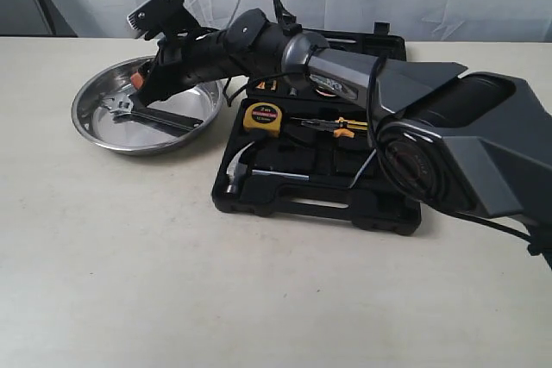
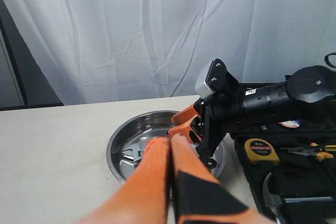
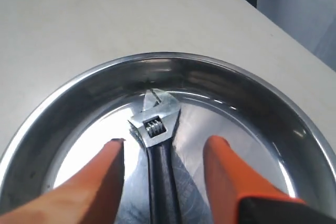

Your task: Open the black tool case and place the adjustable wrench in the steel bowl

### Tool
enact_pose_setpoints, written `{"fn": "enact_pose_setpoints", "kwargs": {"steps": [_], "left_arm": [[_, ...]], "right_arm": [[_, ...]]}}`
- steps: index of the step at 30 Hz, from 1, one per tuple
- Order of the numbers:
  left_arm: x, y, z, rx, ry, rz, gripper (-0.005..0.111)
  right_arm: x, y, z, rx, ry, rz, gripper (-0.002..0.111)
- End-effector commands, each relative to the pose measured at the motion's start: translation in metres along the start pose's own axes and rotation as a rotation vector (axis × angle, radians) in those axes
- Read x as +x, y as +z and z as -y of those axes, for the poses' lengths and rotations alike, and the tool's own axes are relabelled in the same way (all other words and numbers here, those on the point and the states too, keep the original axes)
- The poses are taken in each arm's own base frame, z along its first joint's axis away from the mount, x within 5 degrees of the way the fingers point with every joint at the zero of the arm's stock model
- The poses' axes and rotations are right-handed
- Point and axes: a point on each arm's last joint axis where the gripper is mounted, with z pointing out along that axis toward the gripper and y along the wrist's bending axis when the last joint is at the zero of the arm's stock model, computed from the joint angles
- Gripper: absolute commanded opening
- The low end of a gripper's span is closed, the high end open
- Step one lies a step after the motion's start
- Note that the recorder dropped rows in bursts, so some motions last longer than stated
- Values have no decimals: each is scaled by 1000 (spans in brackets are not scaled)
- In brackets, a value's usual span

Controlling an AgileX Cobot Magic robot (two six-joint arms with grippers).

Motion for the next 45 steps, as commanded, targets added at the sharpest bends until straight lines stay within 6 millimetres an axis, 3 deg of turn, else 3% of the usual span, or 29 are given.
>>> {"fn": "enact_pose_setpoints", "kwargs": {"steps": [1, 4, 6, 8, 9, 14, 18, 21, 27, 34, 38, 41, 45], "left_arm": [[-2, -2, 0, -7, 1, 15, 0], [-2, -2, 0, -8, 2, 18, 0], [-3, -2, -1, -16, 4, 28, 0], [-3, -2, -1, -20, 10, 32, 0], [-3, -2, -2, -20, 10, 33, 0], [-4, -2, -2, -30, 28, 38, 0], [-4, -2, -2, -30, 28, 38, 0], [-4, -2, -2, -30, 28, 38, 0], [-4, -2, -3, -32, 28, 42, 0], [-4, -2, -3, -34, 35, 40, 0], [-4, -2, -3, -34, 35, 40, 0], [-4, -2, -3, -33, 33, 38, 0], [-4, -2, -3, -33, 33, 38, 0]], "right_arm": [[-14, -7, 2, 16, -6, 30, 47], [-29, -18, 0, -1, -24, 48, 43], [-43, -31, 0, -34, -34, 53, 29], [-59, -51, -2, -90, -33, 23, 5], [-68, -63, -3, -118, -3, 3, 0], [-92, -113, -2, -209, -10, -112, -1], [-98, -143, -11, -260, -13, -162, -1], [-91, -163, -18, -224, 0, -208, -1], [-47, -216, -31, 60, 105, -237, -1], [2, -308, -79, 254, 438, -65, -1], [25, -344, -110, 178, 623, -62, -1], [27, -366, -117, 214, 468, -46, -1], [10, -398, -123, 252, 408, 107, -1]]}}
